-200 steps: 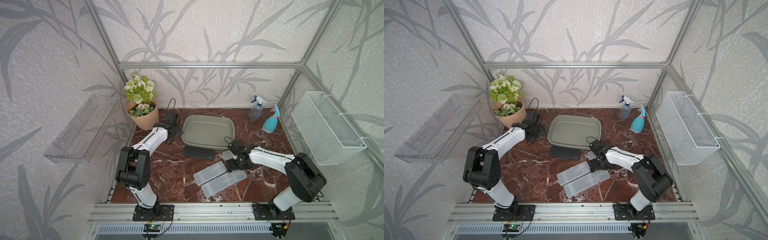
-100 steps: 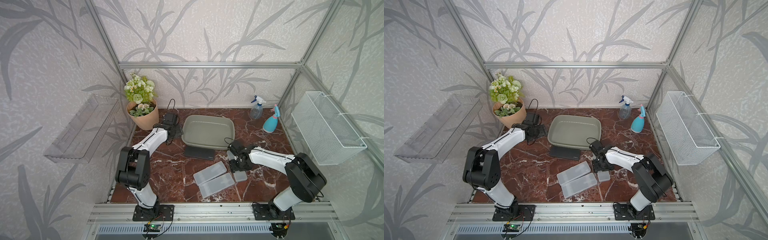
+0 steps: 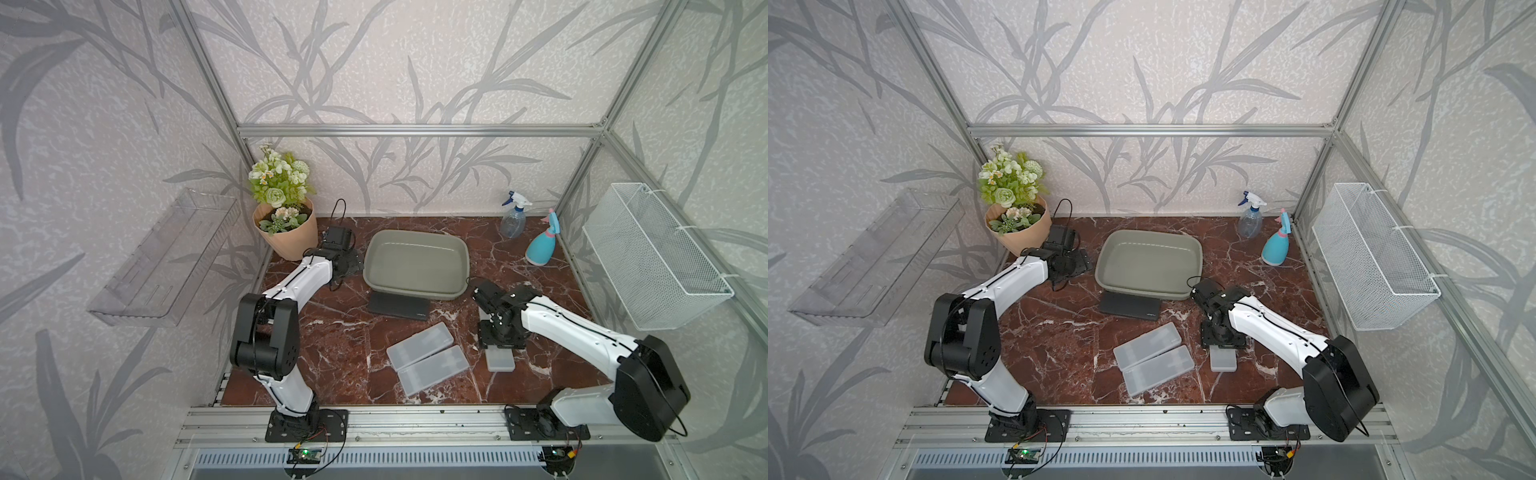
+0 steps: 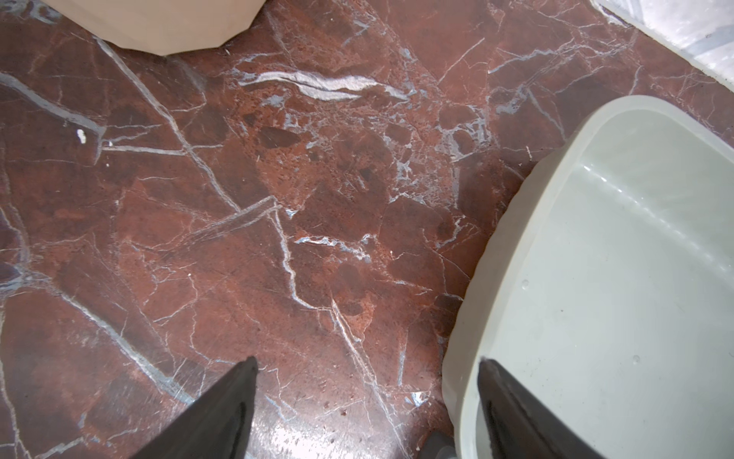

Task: Put the pencil case into the storage box
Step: Pick up the pencil case from the center of the board, then place the pencil case at the storage box.

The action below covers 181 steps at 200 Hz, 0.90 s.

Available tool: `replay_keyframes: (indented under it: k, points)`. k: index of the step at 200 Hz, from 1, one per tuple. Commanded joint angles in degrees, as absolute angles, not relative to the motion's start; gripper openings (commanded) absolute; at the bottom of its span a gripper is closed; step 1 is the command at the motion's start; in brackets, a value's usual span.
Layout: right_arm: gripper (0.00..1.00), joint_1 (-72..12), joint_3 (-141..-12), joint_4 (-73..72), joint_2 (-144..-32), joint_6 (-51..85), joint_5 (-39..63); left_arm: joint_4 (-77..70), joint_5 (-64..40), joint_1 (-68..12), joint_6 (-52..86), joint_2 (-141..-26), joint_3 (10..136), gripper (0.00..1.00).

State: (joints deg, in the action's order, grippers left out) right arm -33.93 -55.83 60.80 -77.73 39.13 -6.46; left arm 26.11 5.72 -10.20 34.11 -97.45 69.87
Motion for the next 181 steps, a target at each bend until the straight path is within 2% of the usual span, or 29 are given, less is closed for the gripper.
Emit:
replay_keyframes:
  k: [1, 34, 74, 113, 146, 162, 181]
  points:
    - [0.73, -32.6, -67.1, 66.1, -75.9, 37.7, -12.5, 26.6, 6.0, -9.8, 34.0, -96.1, 70.0, 0.89]
    - [0.74, -28.5, -87.5, 65.5, -88.5, 33.7, -10.9, 26.6, 5.6, -9.1, 34.1, -94.0, 68.4, 0.89]
    - [0.75, -26.6, -109.2, 64.7, -110.4, 33.7, -4.5, 26.4, 4.3, -8.2, 35.0, -90.3, 64.5, 0.89]
    - [0.76, -26.5, -133.8, 72.1, -130.3, 32.4, -3.4, 26.3, 3.9, -7.3, 35.0, -87.3, 60.7, 0.89]
    - [0.76, -26.5, -157.9, 85.3, -147.2, 32.0, -3.5, 25.8, 3.3, -7.0, 35.3, -86.1, 59.1, 0.89]
    - [0.76, -26.5, -161.5, 87.2, -150.9, 32.1, -2.8, 25.8, 3.3, -6.9, 35.2, -85.8, 58.7, 0.89]
    - [0.76, -26.6, -156.4, 85.3, -150.1, 32.9, -1.6, 25.8, 3.5, -6.5, 35.1, -85.7, 58.4, 0.89]
